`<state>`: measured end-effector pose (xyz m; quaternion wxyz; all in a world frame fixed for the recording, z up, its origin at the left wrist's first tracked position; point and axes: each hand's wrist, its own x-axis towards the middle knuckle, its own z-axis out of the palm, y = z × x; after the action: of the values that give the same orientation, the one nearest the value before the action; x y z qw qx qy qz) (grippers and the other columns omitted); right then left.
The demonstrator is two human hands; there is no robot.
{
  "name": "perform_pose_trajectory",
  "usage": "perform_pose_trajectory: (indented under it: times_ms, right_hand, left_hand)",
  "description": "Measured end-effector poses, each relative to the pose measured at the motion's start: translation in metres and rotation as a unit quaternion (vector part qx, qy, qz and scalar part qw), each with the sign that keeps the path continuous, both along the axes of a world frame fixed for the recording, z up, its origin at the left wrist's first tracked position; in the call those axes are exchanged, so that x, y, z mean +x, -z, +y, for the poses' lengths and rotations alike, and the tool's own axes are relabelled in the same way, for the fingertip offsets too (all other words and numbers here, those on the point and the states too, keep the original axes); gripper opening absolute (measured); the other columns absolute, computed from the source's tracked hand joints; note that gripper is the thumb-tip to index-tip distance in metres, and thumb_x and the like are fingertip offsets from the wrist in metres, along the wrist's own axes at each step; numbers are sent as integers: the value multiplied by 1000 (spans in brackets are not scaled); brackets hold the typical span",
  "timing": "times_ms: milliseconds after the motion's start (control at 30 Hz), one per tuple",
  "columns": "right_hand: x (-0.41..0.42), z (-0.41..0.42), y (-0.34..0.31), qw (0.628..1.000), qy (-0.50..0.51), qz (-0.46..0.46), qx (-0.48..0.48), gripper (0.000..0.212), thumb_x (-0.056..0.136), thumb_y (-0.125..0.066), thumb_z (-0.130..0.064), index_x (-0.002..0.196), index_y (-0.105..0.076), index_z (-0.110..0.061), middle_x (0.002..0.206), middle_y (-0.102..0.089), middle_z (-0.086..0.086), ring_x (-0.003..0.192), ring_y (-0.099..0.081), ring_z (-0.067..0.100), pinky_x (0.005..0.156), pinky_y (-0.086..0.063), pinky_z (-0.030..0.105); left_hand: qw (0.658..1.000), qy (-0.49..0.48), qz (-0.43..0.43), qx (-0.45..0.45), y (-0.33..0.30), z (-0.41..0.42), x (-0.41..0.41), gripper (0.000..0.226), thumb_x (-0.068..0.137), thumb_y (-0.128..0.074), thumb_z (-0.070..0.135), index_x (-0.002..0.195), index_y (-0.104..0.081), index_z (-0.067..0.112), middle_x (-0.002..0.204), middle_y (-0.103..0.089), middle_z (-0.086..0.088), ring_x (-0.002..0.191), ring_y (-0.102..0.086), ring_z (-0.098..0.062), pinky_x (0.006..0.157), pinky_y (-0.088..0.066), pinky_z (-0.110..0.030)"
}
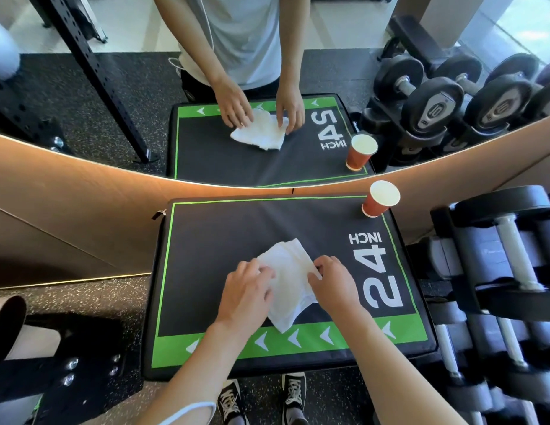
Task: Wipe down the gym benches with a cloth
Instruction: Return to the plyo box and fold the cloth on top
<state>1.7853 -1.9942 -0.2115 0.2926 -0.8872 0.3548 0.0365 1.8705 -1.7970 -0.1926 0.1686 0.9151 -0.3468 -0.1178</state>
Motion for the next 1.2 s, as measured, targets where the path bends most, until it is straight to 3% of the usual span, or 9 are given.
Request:
perform_pose_trajectory:
  times_ms: [133,233,367,433,567,667,800,933,1200]
  right_hand:
    - [-1,-2,1,1000,12,-1,15,8,96,-61,-19,89,-58,-19,91,-58,-4,78,-56,20,65,-43,34]
    - [-1,-12,-2,999,26,-6,20,10,96,-62,-15,87,-60,-18,90,-60,-4,78,-57,20,68,-44,34]
    - [-1,-19,-5,1000,25,13,12,9,95,-60,-13,87,-60,-18,89,-62,-1,80,-60,24,67,-47,34]
    - [1,-14,-8,1000,12,18,-11,6,94,-59,-11,93,-59,-16,96,-60,-1,87,-60,26,70,-48,35]
    - [1,3,-16,991,-73,-46,-100,28,89,-64,-4,116,-64,-14,113,-56,2,99,-55,28,77,-49,40]
    - [-1,15,-12,975,-186,-71,-94,28,93,-68,-11,121,-70,-16,119,-60,-2,102,-54,26,88,-48,40]
    - [-8,16,0,974,-214,-54,-56,29,100,-63,-20,128,-70,-22,127,-59,-8,109,-50,19,93,-47,37]
    - [-12,16,5,971,-217,-74,-60,28,98,-69,-23,126,-72,-22,124,-61,-7,107,-52,21,85,-51,38]
    - [14,60,10,978,-182,-74,-76,26,102,-61,-33,125,-70,-25,125,-57,-12,113,-49,16,69,-46,28]
  left_hand:
    - [997,56,45,21,11,1,-15,33,92,-63,45,124,-65,35,127,-51,12,118,-47,-17,95,-43,-36]
    - [997,58,41,0,16,6,-12,18,89,-67,38,107,-67,34,120,-50,14,113,-49,-16,94,-45,-36]
    - [996,79,46,16,16,6,-7,17,91,-65,34,108,-68,35,122,-48,16,114,-45,-13,96,-41,-33]
    - [995,83,47,19,15,6,-6,18,91,-65,32,109,-68,34,121,-48,15,114,-46,-14,97,-41,-33]
    - [994,98,30,26,14,3,-10,36,92,-64,25,127,-66,33,136,-49,10,124,-46,-18,103,-41,-37]
    - [994,109,21,25,14,-3,-21,46,97,-60,32,142,-59,34,153,-44,7,142,-40,-19,117,-32,-37]
    - [993,115,17,27,18,3,-25,43,99,-52,41,141,-61,36,154,-44,9,146,-38,-16,121,-27,-37]
    - [995,99,25,-3,19,13,-18,37,97,-63,35,134,-68,33,152,-49,8,147,-41,-18,122,-30,-41]
    - [997,32,49,40,16,44,15,36,100,-60,32,133,-66,44,167,-34,12,160,-18,-14,128,-18,-51]
